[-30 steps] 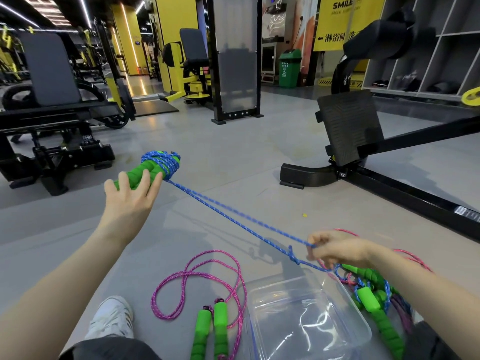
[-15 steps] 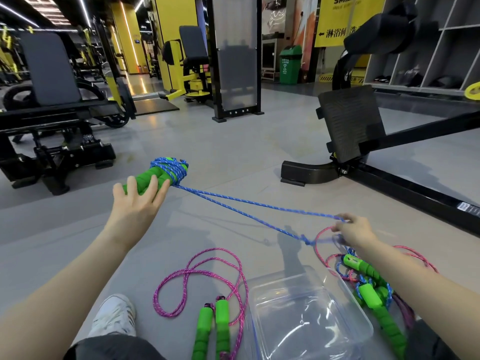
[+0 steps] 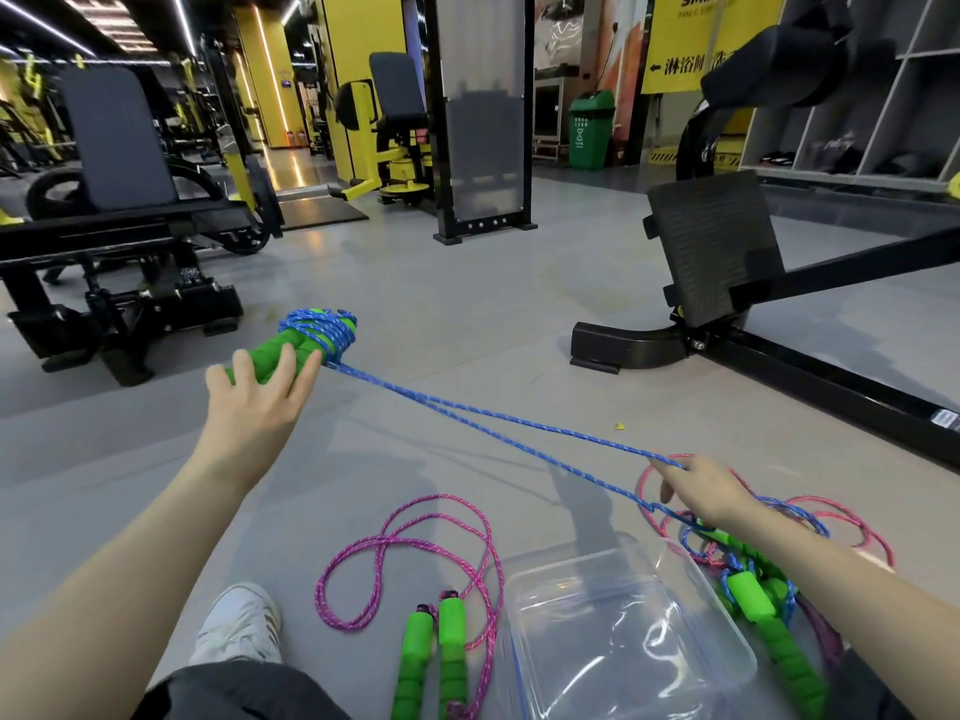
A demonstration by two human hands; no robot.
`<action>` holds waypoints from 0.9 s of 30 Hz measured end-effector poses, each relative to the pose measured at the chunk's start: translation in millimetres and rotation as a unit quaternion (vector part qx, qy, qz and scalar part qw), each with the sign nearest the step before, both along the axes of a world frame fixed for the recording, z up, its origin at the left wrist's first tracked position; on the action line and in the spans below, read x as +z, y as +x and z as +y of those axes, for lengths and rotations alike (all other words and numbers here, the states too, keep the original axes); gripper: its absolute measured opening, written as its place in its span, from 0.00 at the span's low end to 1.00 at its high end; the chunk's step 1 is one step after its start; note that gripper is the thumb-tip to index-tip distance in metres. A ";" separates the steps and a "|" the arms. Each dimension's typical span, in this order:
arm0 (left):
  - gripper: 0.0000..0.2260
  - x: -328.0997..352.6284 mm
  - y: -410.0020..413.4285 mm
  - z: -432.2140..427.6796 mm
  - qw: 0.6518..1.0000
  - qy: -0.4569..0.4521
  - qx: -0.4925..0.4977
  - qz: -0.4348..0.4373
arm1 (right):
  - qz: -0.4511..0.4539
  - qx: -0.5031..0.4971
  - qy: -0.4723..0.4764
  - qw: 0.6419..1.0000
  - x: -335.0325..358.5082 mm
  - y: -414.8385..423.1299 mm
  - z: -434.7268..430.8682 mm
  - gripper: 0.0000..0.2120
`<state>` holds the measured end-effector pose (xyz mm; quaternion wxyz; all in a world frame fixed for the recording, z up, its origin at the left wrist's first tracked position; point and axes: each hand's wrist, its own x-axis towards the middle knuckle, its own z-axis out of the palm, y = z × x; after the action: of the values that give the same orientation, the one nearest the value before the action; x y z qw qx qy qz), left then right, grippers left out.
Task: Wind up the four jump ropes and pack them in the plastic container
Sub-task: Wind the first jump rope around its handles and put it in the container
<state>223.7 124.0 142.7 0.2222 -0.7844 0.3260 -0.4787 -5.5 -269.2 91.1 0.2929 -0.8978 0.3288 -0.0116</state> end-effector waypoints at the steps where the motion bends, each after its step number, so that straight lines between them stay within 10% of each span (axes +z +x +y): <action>1: 0.25 -1.0 0.4 2.8 1.000 0.002 0.003 0.003 | -0.002 0.006 0.002 1.000 -3.2 -0.6 -5.5 0.22; 7: 0.25 -7.8 4.5 0.3 0.997 -0.006 0.068 0.047 | -0.062 0.123 0.260 0.956 12.9 -1.6 -7.0 0.19; 17: 0.22 -22.3 10.8 10.3 0.997 0.048 0.028 0.046 | -0.345 0.200 0.603 0.691 115.3 7.0 18.5 0.17; 19: 0.20 -24.7 6.6 4.2 0.994 0.089 0.037 0.050 | -0.315 0.178 0.566 0.741 122.5 6.5 13.9 0.21; 23: 0.23 -23.2 7.7 8.5 0.995 0.078 0.041 0.055 | -0.011 0.152 0.266 0.952 117.1 4.0 -6.9 0.13; 27: 0.25 -18.8 8.4 7.5 0.998 0.054 0.015 0.033 | 0.218 0.167 0.145 0.950 95.9 -0.4 -9.5 0.16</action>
<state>232.1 131.5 123.9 0.2609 -0.7911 0.3469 -0.4310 -5.9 -278.7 186.9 0.3388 -0.8682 0.2282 0.2817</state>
